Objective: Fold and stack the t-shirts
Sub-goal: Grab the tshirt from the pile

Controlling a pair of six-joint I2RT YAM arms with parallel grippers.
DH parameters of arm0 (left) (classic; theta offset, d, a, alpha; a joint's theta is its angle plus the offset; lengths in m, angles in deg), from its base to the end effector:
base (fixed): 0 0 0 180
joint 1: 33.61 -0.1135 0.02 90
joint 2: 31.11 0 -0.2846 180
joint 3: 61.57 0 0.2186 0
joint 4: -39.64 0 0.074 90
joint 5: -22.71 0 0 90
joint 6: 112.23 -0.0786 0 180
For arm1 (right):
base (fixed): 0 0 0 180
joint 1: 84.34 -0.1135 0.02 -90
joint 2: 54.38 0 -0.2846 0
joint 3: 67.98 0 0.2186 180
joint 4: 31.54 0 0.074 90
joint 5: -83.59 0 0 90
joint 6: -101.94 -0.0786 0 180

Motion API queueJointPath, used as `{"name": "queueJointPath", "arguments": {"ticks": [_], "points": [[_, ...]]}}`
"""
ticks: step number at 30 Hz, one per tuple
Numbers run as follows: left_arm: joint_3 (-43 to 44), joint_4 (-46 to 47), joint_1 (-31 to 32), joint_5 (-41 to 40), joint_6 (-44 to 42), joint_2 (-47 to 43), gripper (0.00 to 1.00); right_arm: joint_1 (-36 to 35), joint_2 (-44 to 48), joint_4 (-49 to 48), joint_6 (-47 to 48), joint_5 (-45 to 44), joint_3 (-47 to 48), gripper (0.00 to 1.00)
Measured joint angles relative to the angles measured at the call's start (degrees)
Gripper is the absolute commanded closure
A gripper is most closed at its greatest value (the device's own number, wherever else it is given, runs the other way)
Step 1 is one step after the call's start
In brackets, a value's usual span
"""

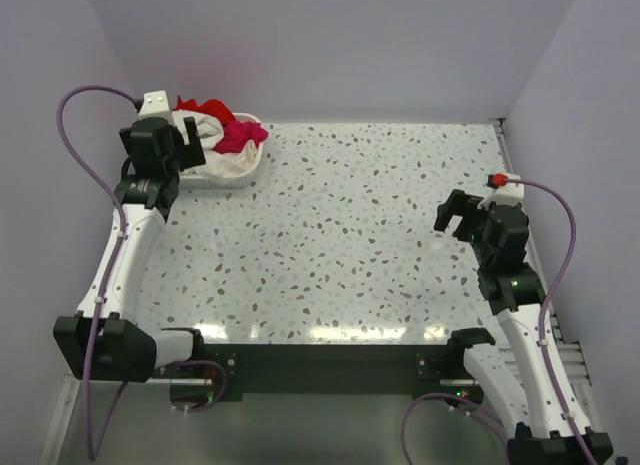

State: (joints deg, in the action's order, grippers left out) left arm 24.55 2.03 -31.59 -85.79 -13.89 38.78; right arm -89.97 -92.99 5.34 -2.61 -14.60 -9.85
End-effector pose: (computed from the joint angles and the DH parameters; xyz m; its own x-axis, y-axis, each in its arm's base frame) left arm 0.2711 0.0154 0.3877 -0.3225 -0.1263 -0.9381 -0.3119 0.9499 -0.0206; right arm 0.1489 0.0034 0.3188 -0.2778 0.2225 -0.9345 0.1116 0.9737 0.1986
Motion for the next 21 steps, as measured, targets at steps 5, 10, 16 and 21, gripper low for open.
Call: {"name": "queueJointPath", "arguments": {"ticks": [5,10,16,21], "points": [[5.9,1.4,-1.4,-0.9,0.0,8.6,0.0,0.0,0.0,0.3,0.0,0.2,0.0,0.01],[11.3,2.6,-2.3,-1.5,0.0,17.3,0.05,0.0,0.0,0.3,-0.1,0.2,0.0,0.01],[17.6,3.7,-4.2,-1.5,0.0,29.6,0.14,0.0,0.0,0.2,-0.4,0.5,0.0,0.01],[20.0,3.9,-4.9,-1.3,0.0,37.0,0.26,0.0,0.0,0.1,-0.4,1.0,0.0,0.01]]}}
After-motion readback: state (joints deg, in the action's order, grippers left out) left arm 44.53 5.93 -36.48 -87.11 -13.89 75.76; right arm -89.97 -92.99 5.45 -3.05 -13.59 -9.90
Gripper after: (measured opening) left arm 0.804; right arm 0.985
